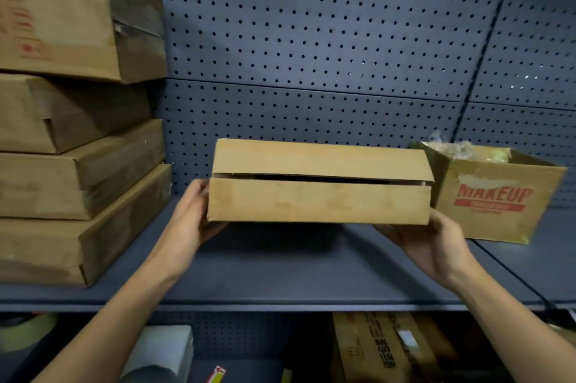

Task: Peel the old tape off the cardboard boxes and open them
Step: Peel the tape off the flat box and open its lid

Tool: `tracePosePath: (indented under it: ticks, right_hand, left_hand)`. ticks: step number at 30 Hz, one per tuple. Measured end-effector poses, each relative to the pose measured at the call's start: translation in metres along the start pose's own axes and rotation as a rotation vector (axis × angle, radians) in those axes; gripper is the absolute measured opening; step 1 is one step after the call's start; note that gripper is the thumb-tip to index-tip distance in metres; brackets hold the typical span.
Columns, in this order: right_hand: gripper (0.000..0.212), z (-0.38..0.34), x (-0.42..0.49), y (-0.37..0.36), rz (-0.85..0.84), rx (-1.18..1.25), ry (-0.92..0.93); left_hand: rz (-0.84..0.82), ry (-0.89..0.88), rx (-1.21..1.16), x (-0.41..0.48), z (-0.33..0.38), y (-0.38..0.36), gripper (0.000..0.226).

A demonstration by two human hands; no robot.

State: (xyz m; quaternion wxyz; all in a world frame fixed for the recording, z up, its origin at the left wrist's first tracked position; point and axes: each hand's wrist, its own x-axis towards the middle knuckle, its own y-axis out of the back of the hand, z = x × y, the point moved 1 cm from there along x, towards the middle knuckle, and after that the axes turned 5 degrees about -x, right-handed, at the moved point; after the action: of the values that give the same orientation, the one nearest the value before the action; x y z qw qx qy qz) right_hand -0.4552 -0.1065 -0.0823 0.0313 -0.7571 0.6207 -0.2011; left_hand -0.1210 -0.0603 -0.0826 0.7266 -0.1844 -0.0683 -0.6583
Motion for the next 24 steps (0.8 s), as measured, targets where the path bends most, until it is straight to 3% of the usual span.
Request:
tracePosePath:
  ticks: [2,5,7,10,13,16,19,21,24]
  right_hand:
    - [0.030,-0.002,0.000,0.000,0.018,-0.025,-0.031]
    - [0.055,-0.003,-0.002,-0.004,0.082,-0.095,-0.071]
    - [0.057,0.000,-0.004,-0.003,0.115,-0.112,-0.093]
    - [0.049,0.001,-0.009,-0.003,0.105,-0.174,-0.143]
    - [0.046,0.003,-0.019,-0.007,0.025,-0.328,-0.229]
    - [0.077,0.014,-0.022,-0.006,-0.028,-0.451,-0.286]
    - [0.084,0.018,-0.018,-0.006,0.045,-0.464,-0.257]
    - [0.089,0.019,-0.015,-0.005,0.075,-0.483,-0.274]
    - [0.051,0.018,-0.011,-0.009,0.058,-0.548,-0.217]
  left_hand:
    - [-0.034,0.015,-0.007,-0.003,-0.003,0.003,0.049]
    - [-0.078,0.024,0.038,-0.008,-0.006,0.003,0.100]
    - [-0.081,0.035,0.009,-0.012,-0.005,0.000,0.110]
    - [-0.070,0.070,-0.034,-0.011,-0.009,0.002,0.092]
    - [-0.065,0.156,0.013,-0.009,-0.025,0.011,0.095]
    - [-0.039,0.173,0.132,-0.010,-0.039,0.014,0.092]
    - [-0.008,0.168,0.180,-0.008,-0.040,0.013,0.092]
    - [-0.017,0.192,0.172,-0.005,-0.033,0.009,0.072]
    - [-0.010,0.137,0.291,-0.005,-0.025,0.005,0.026]
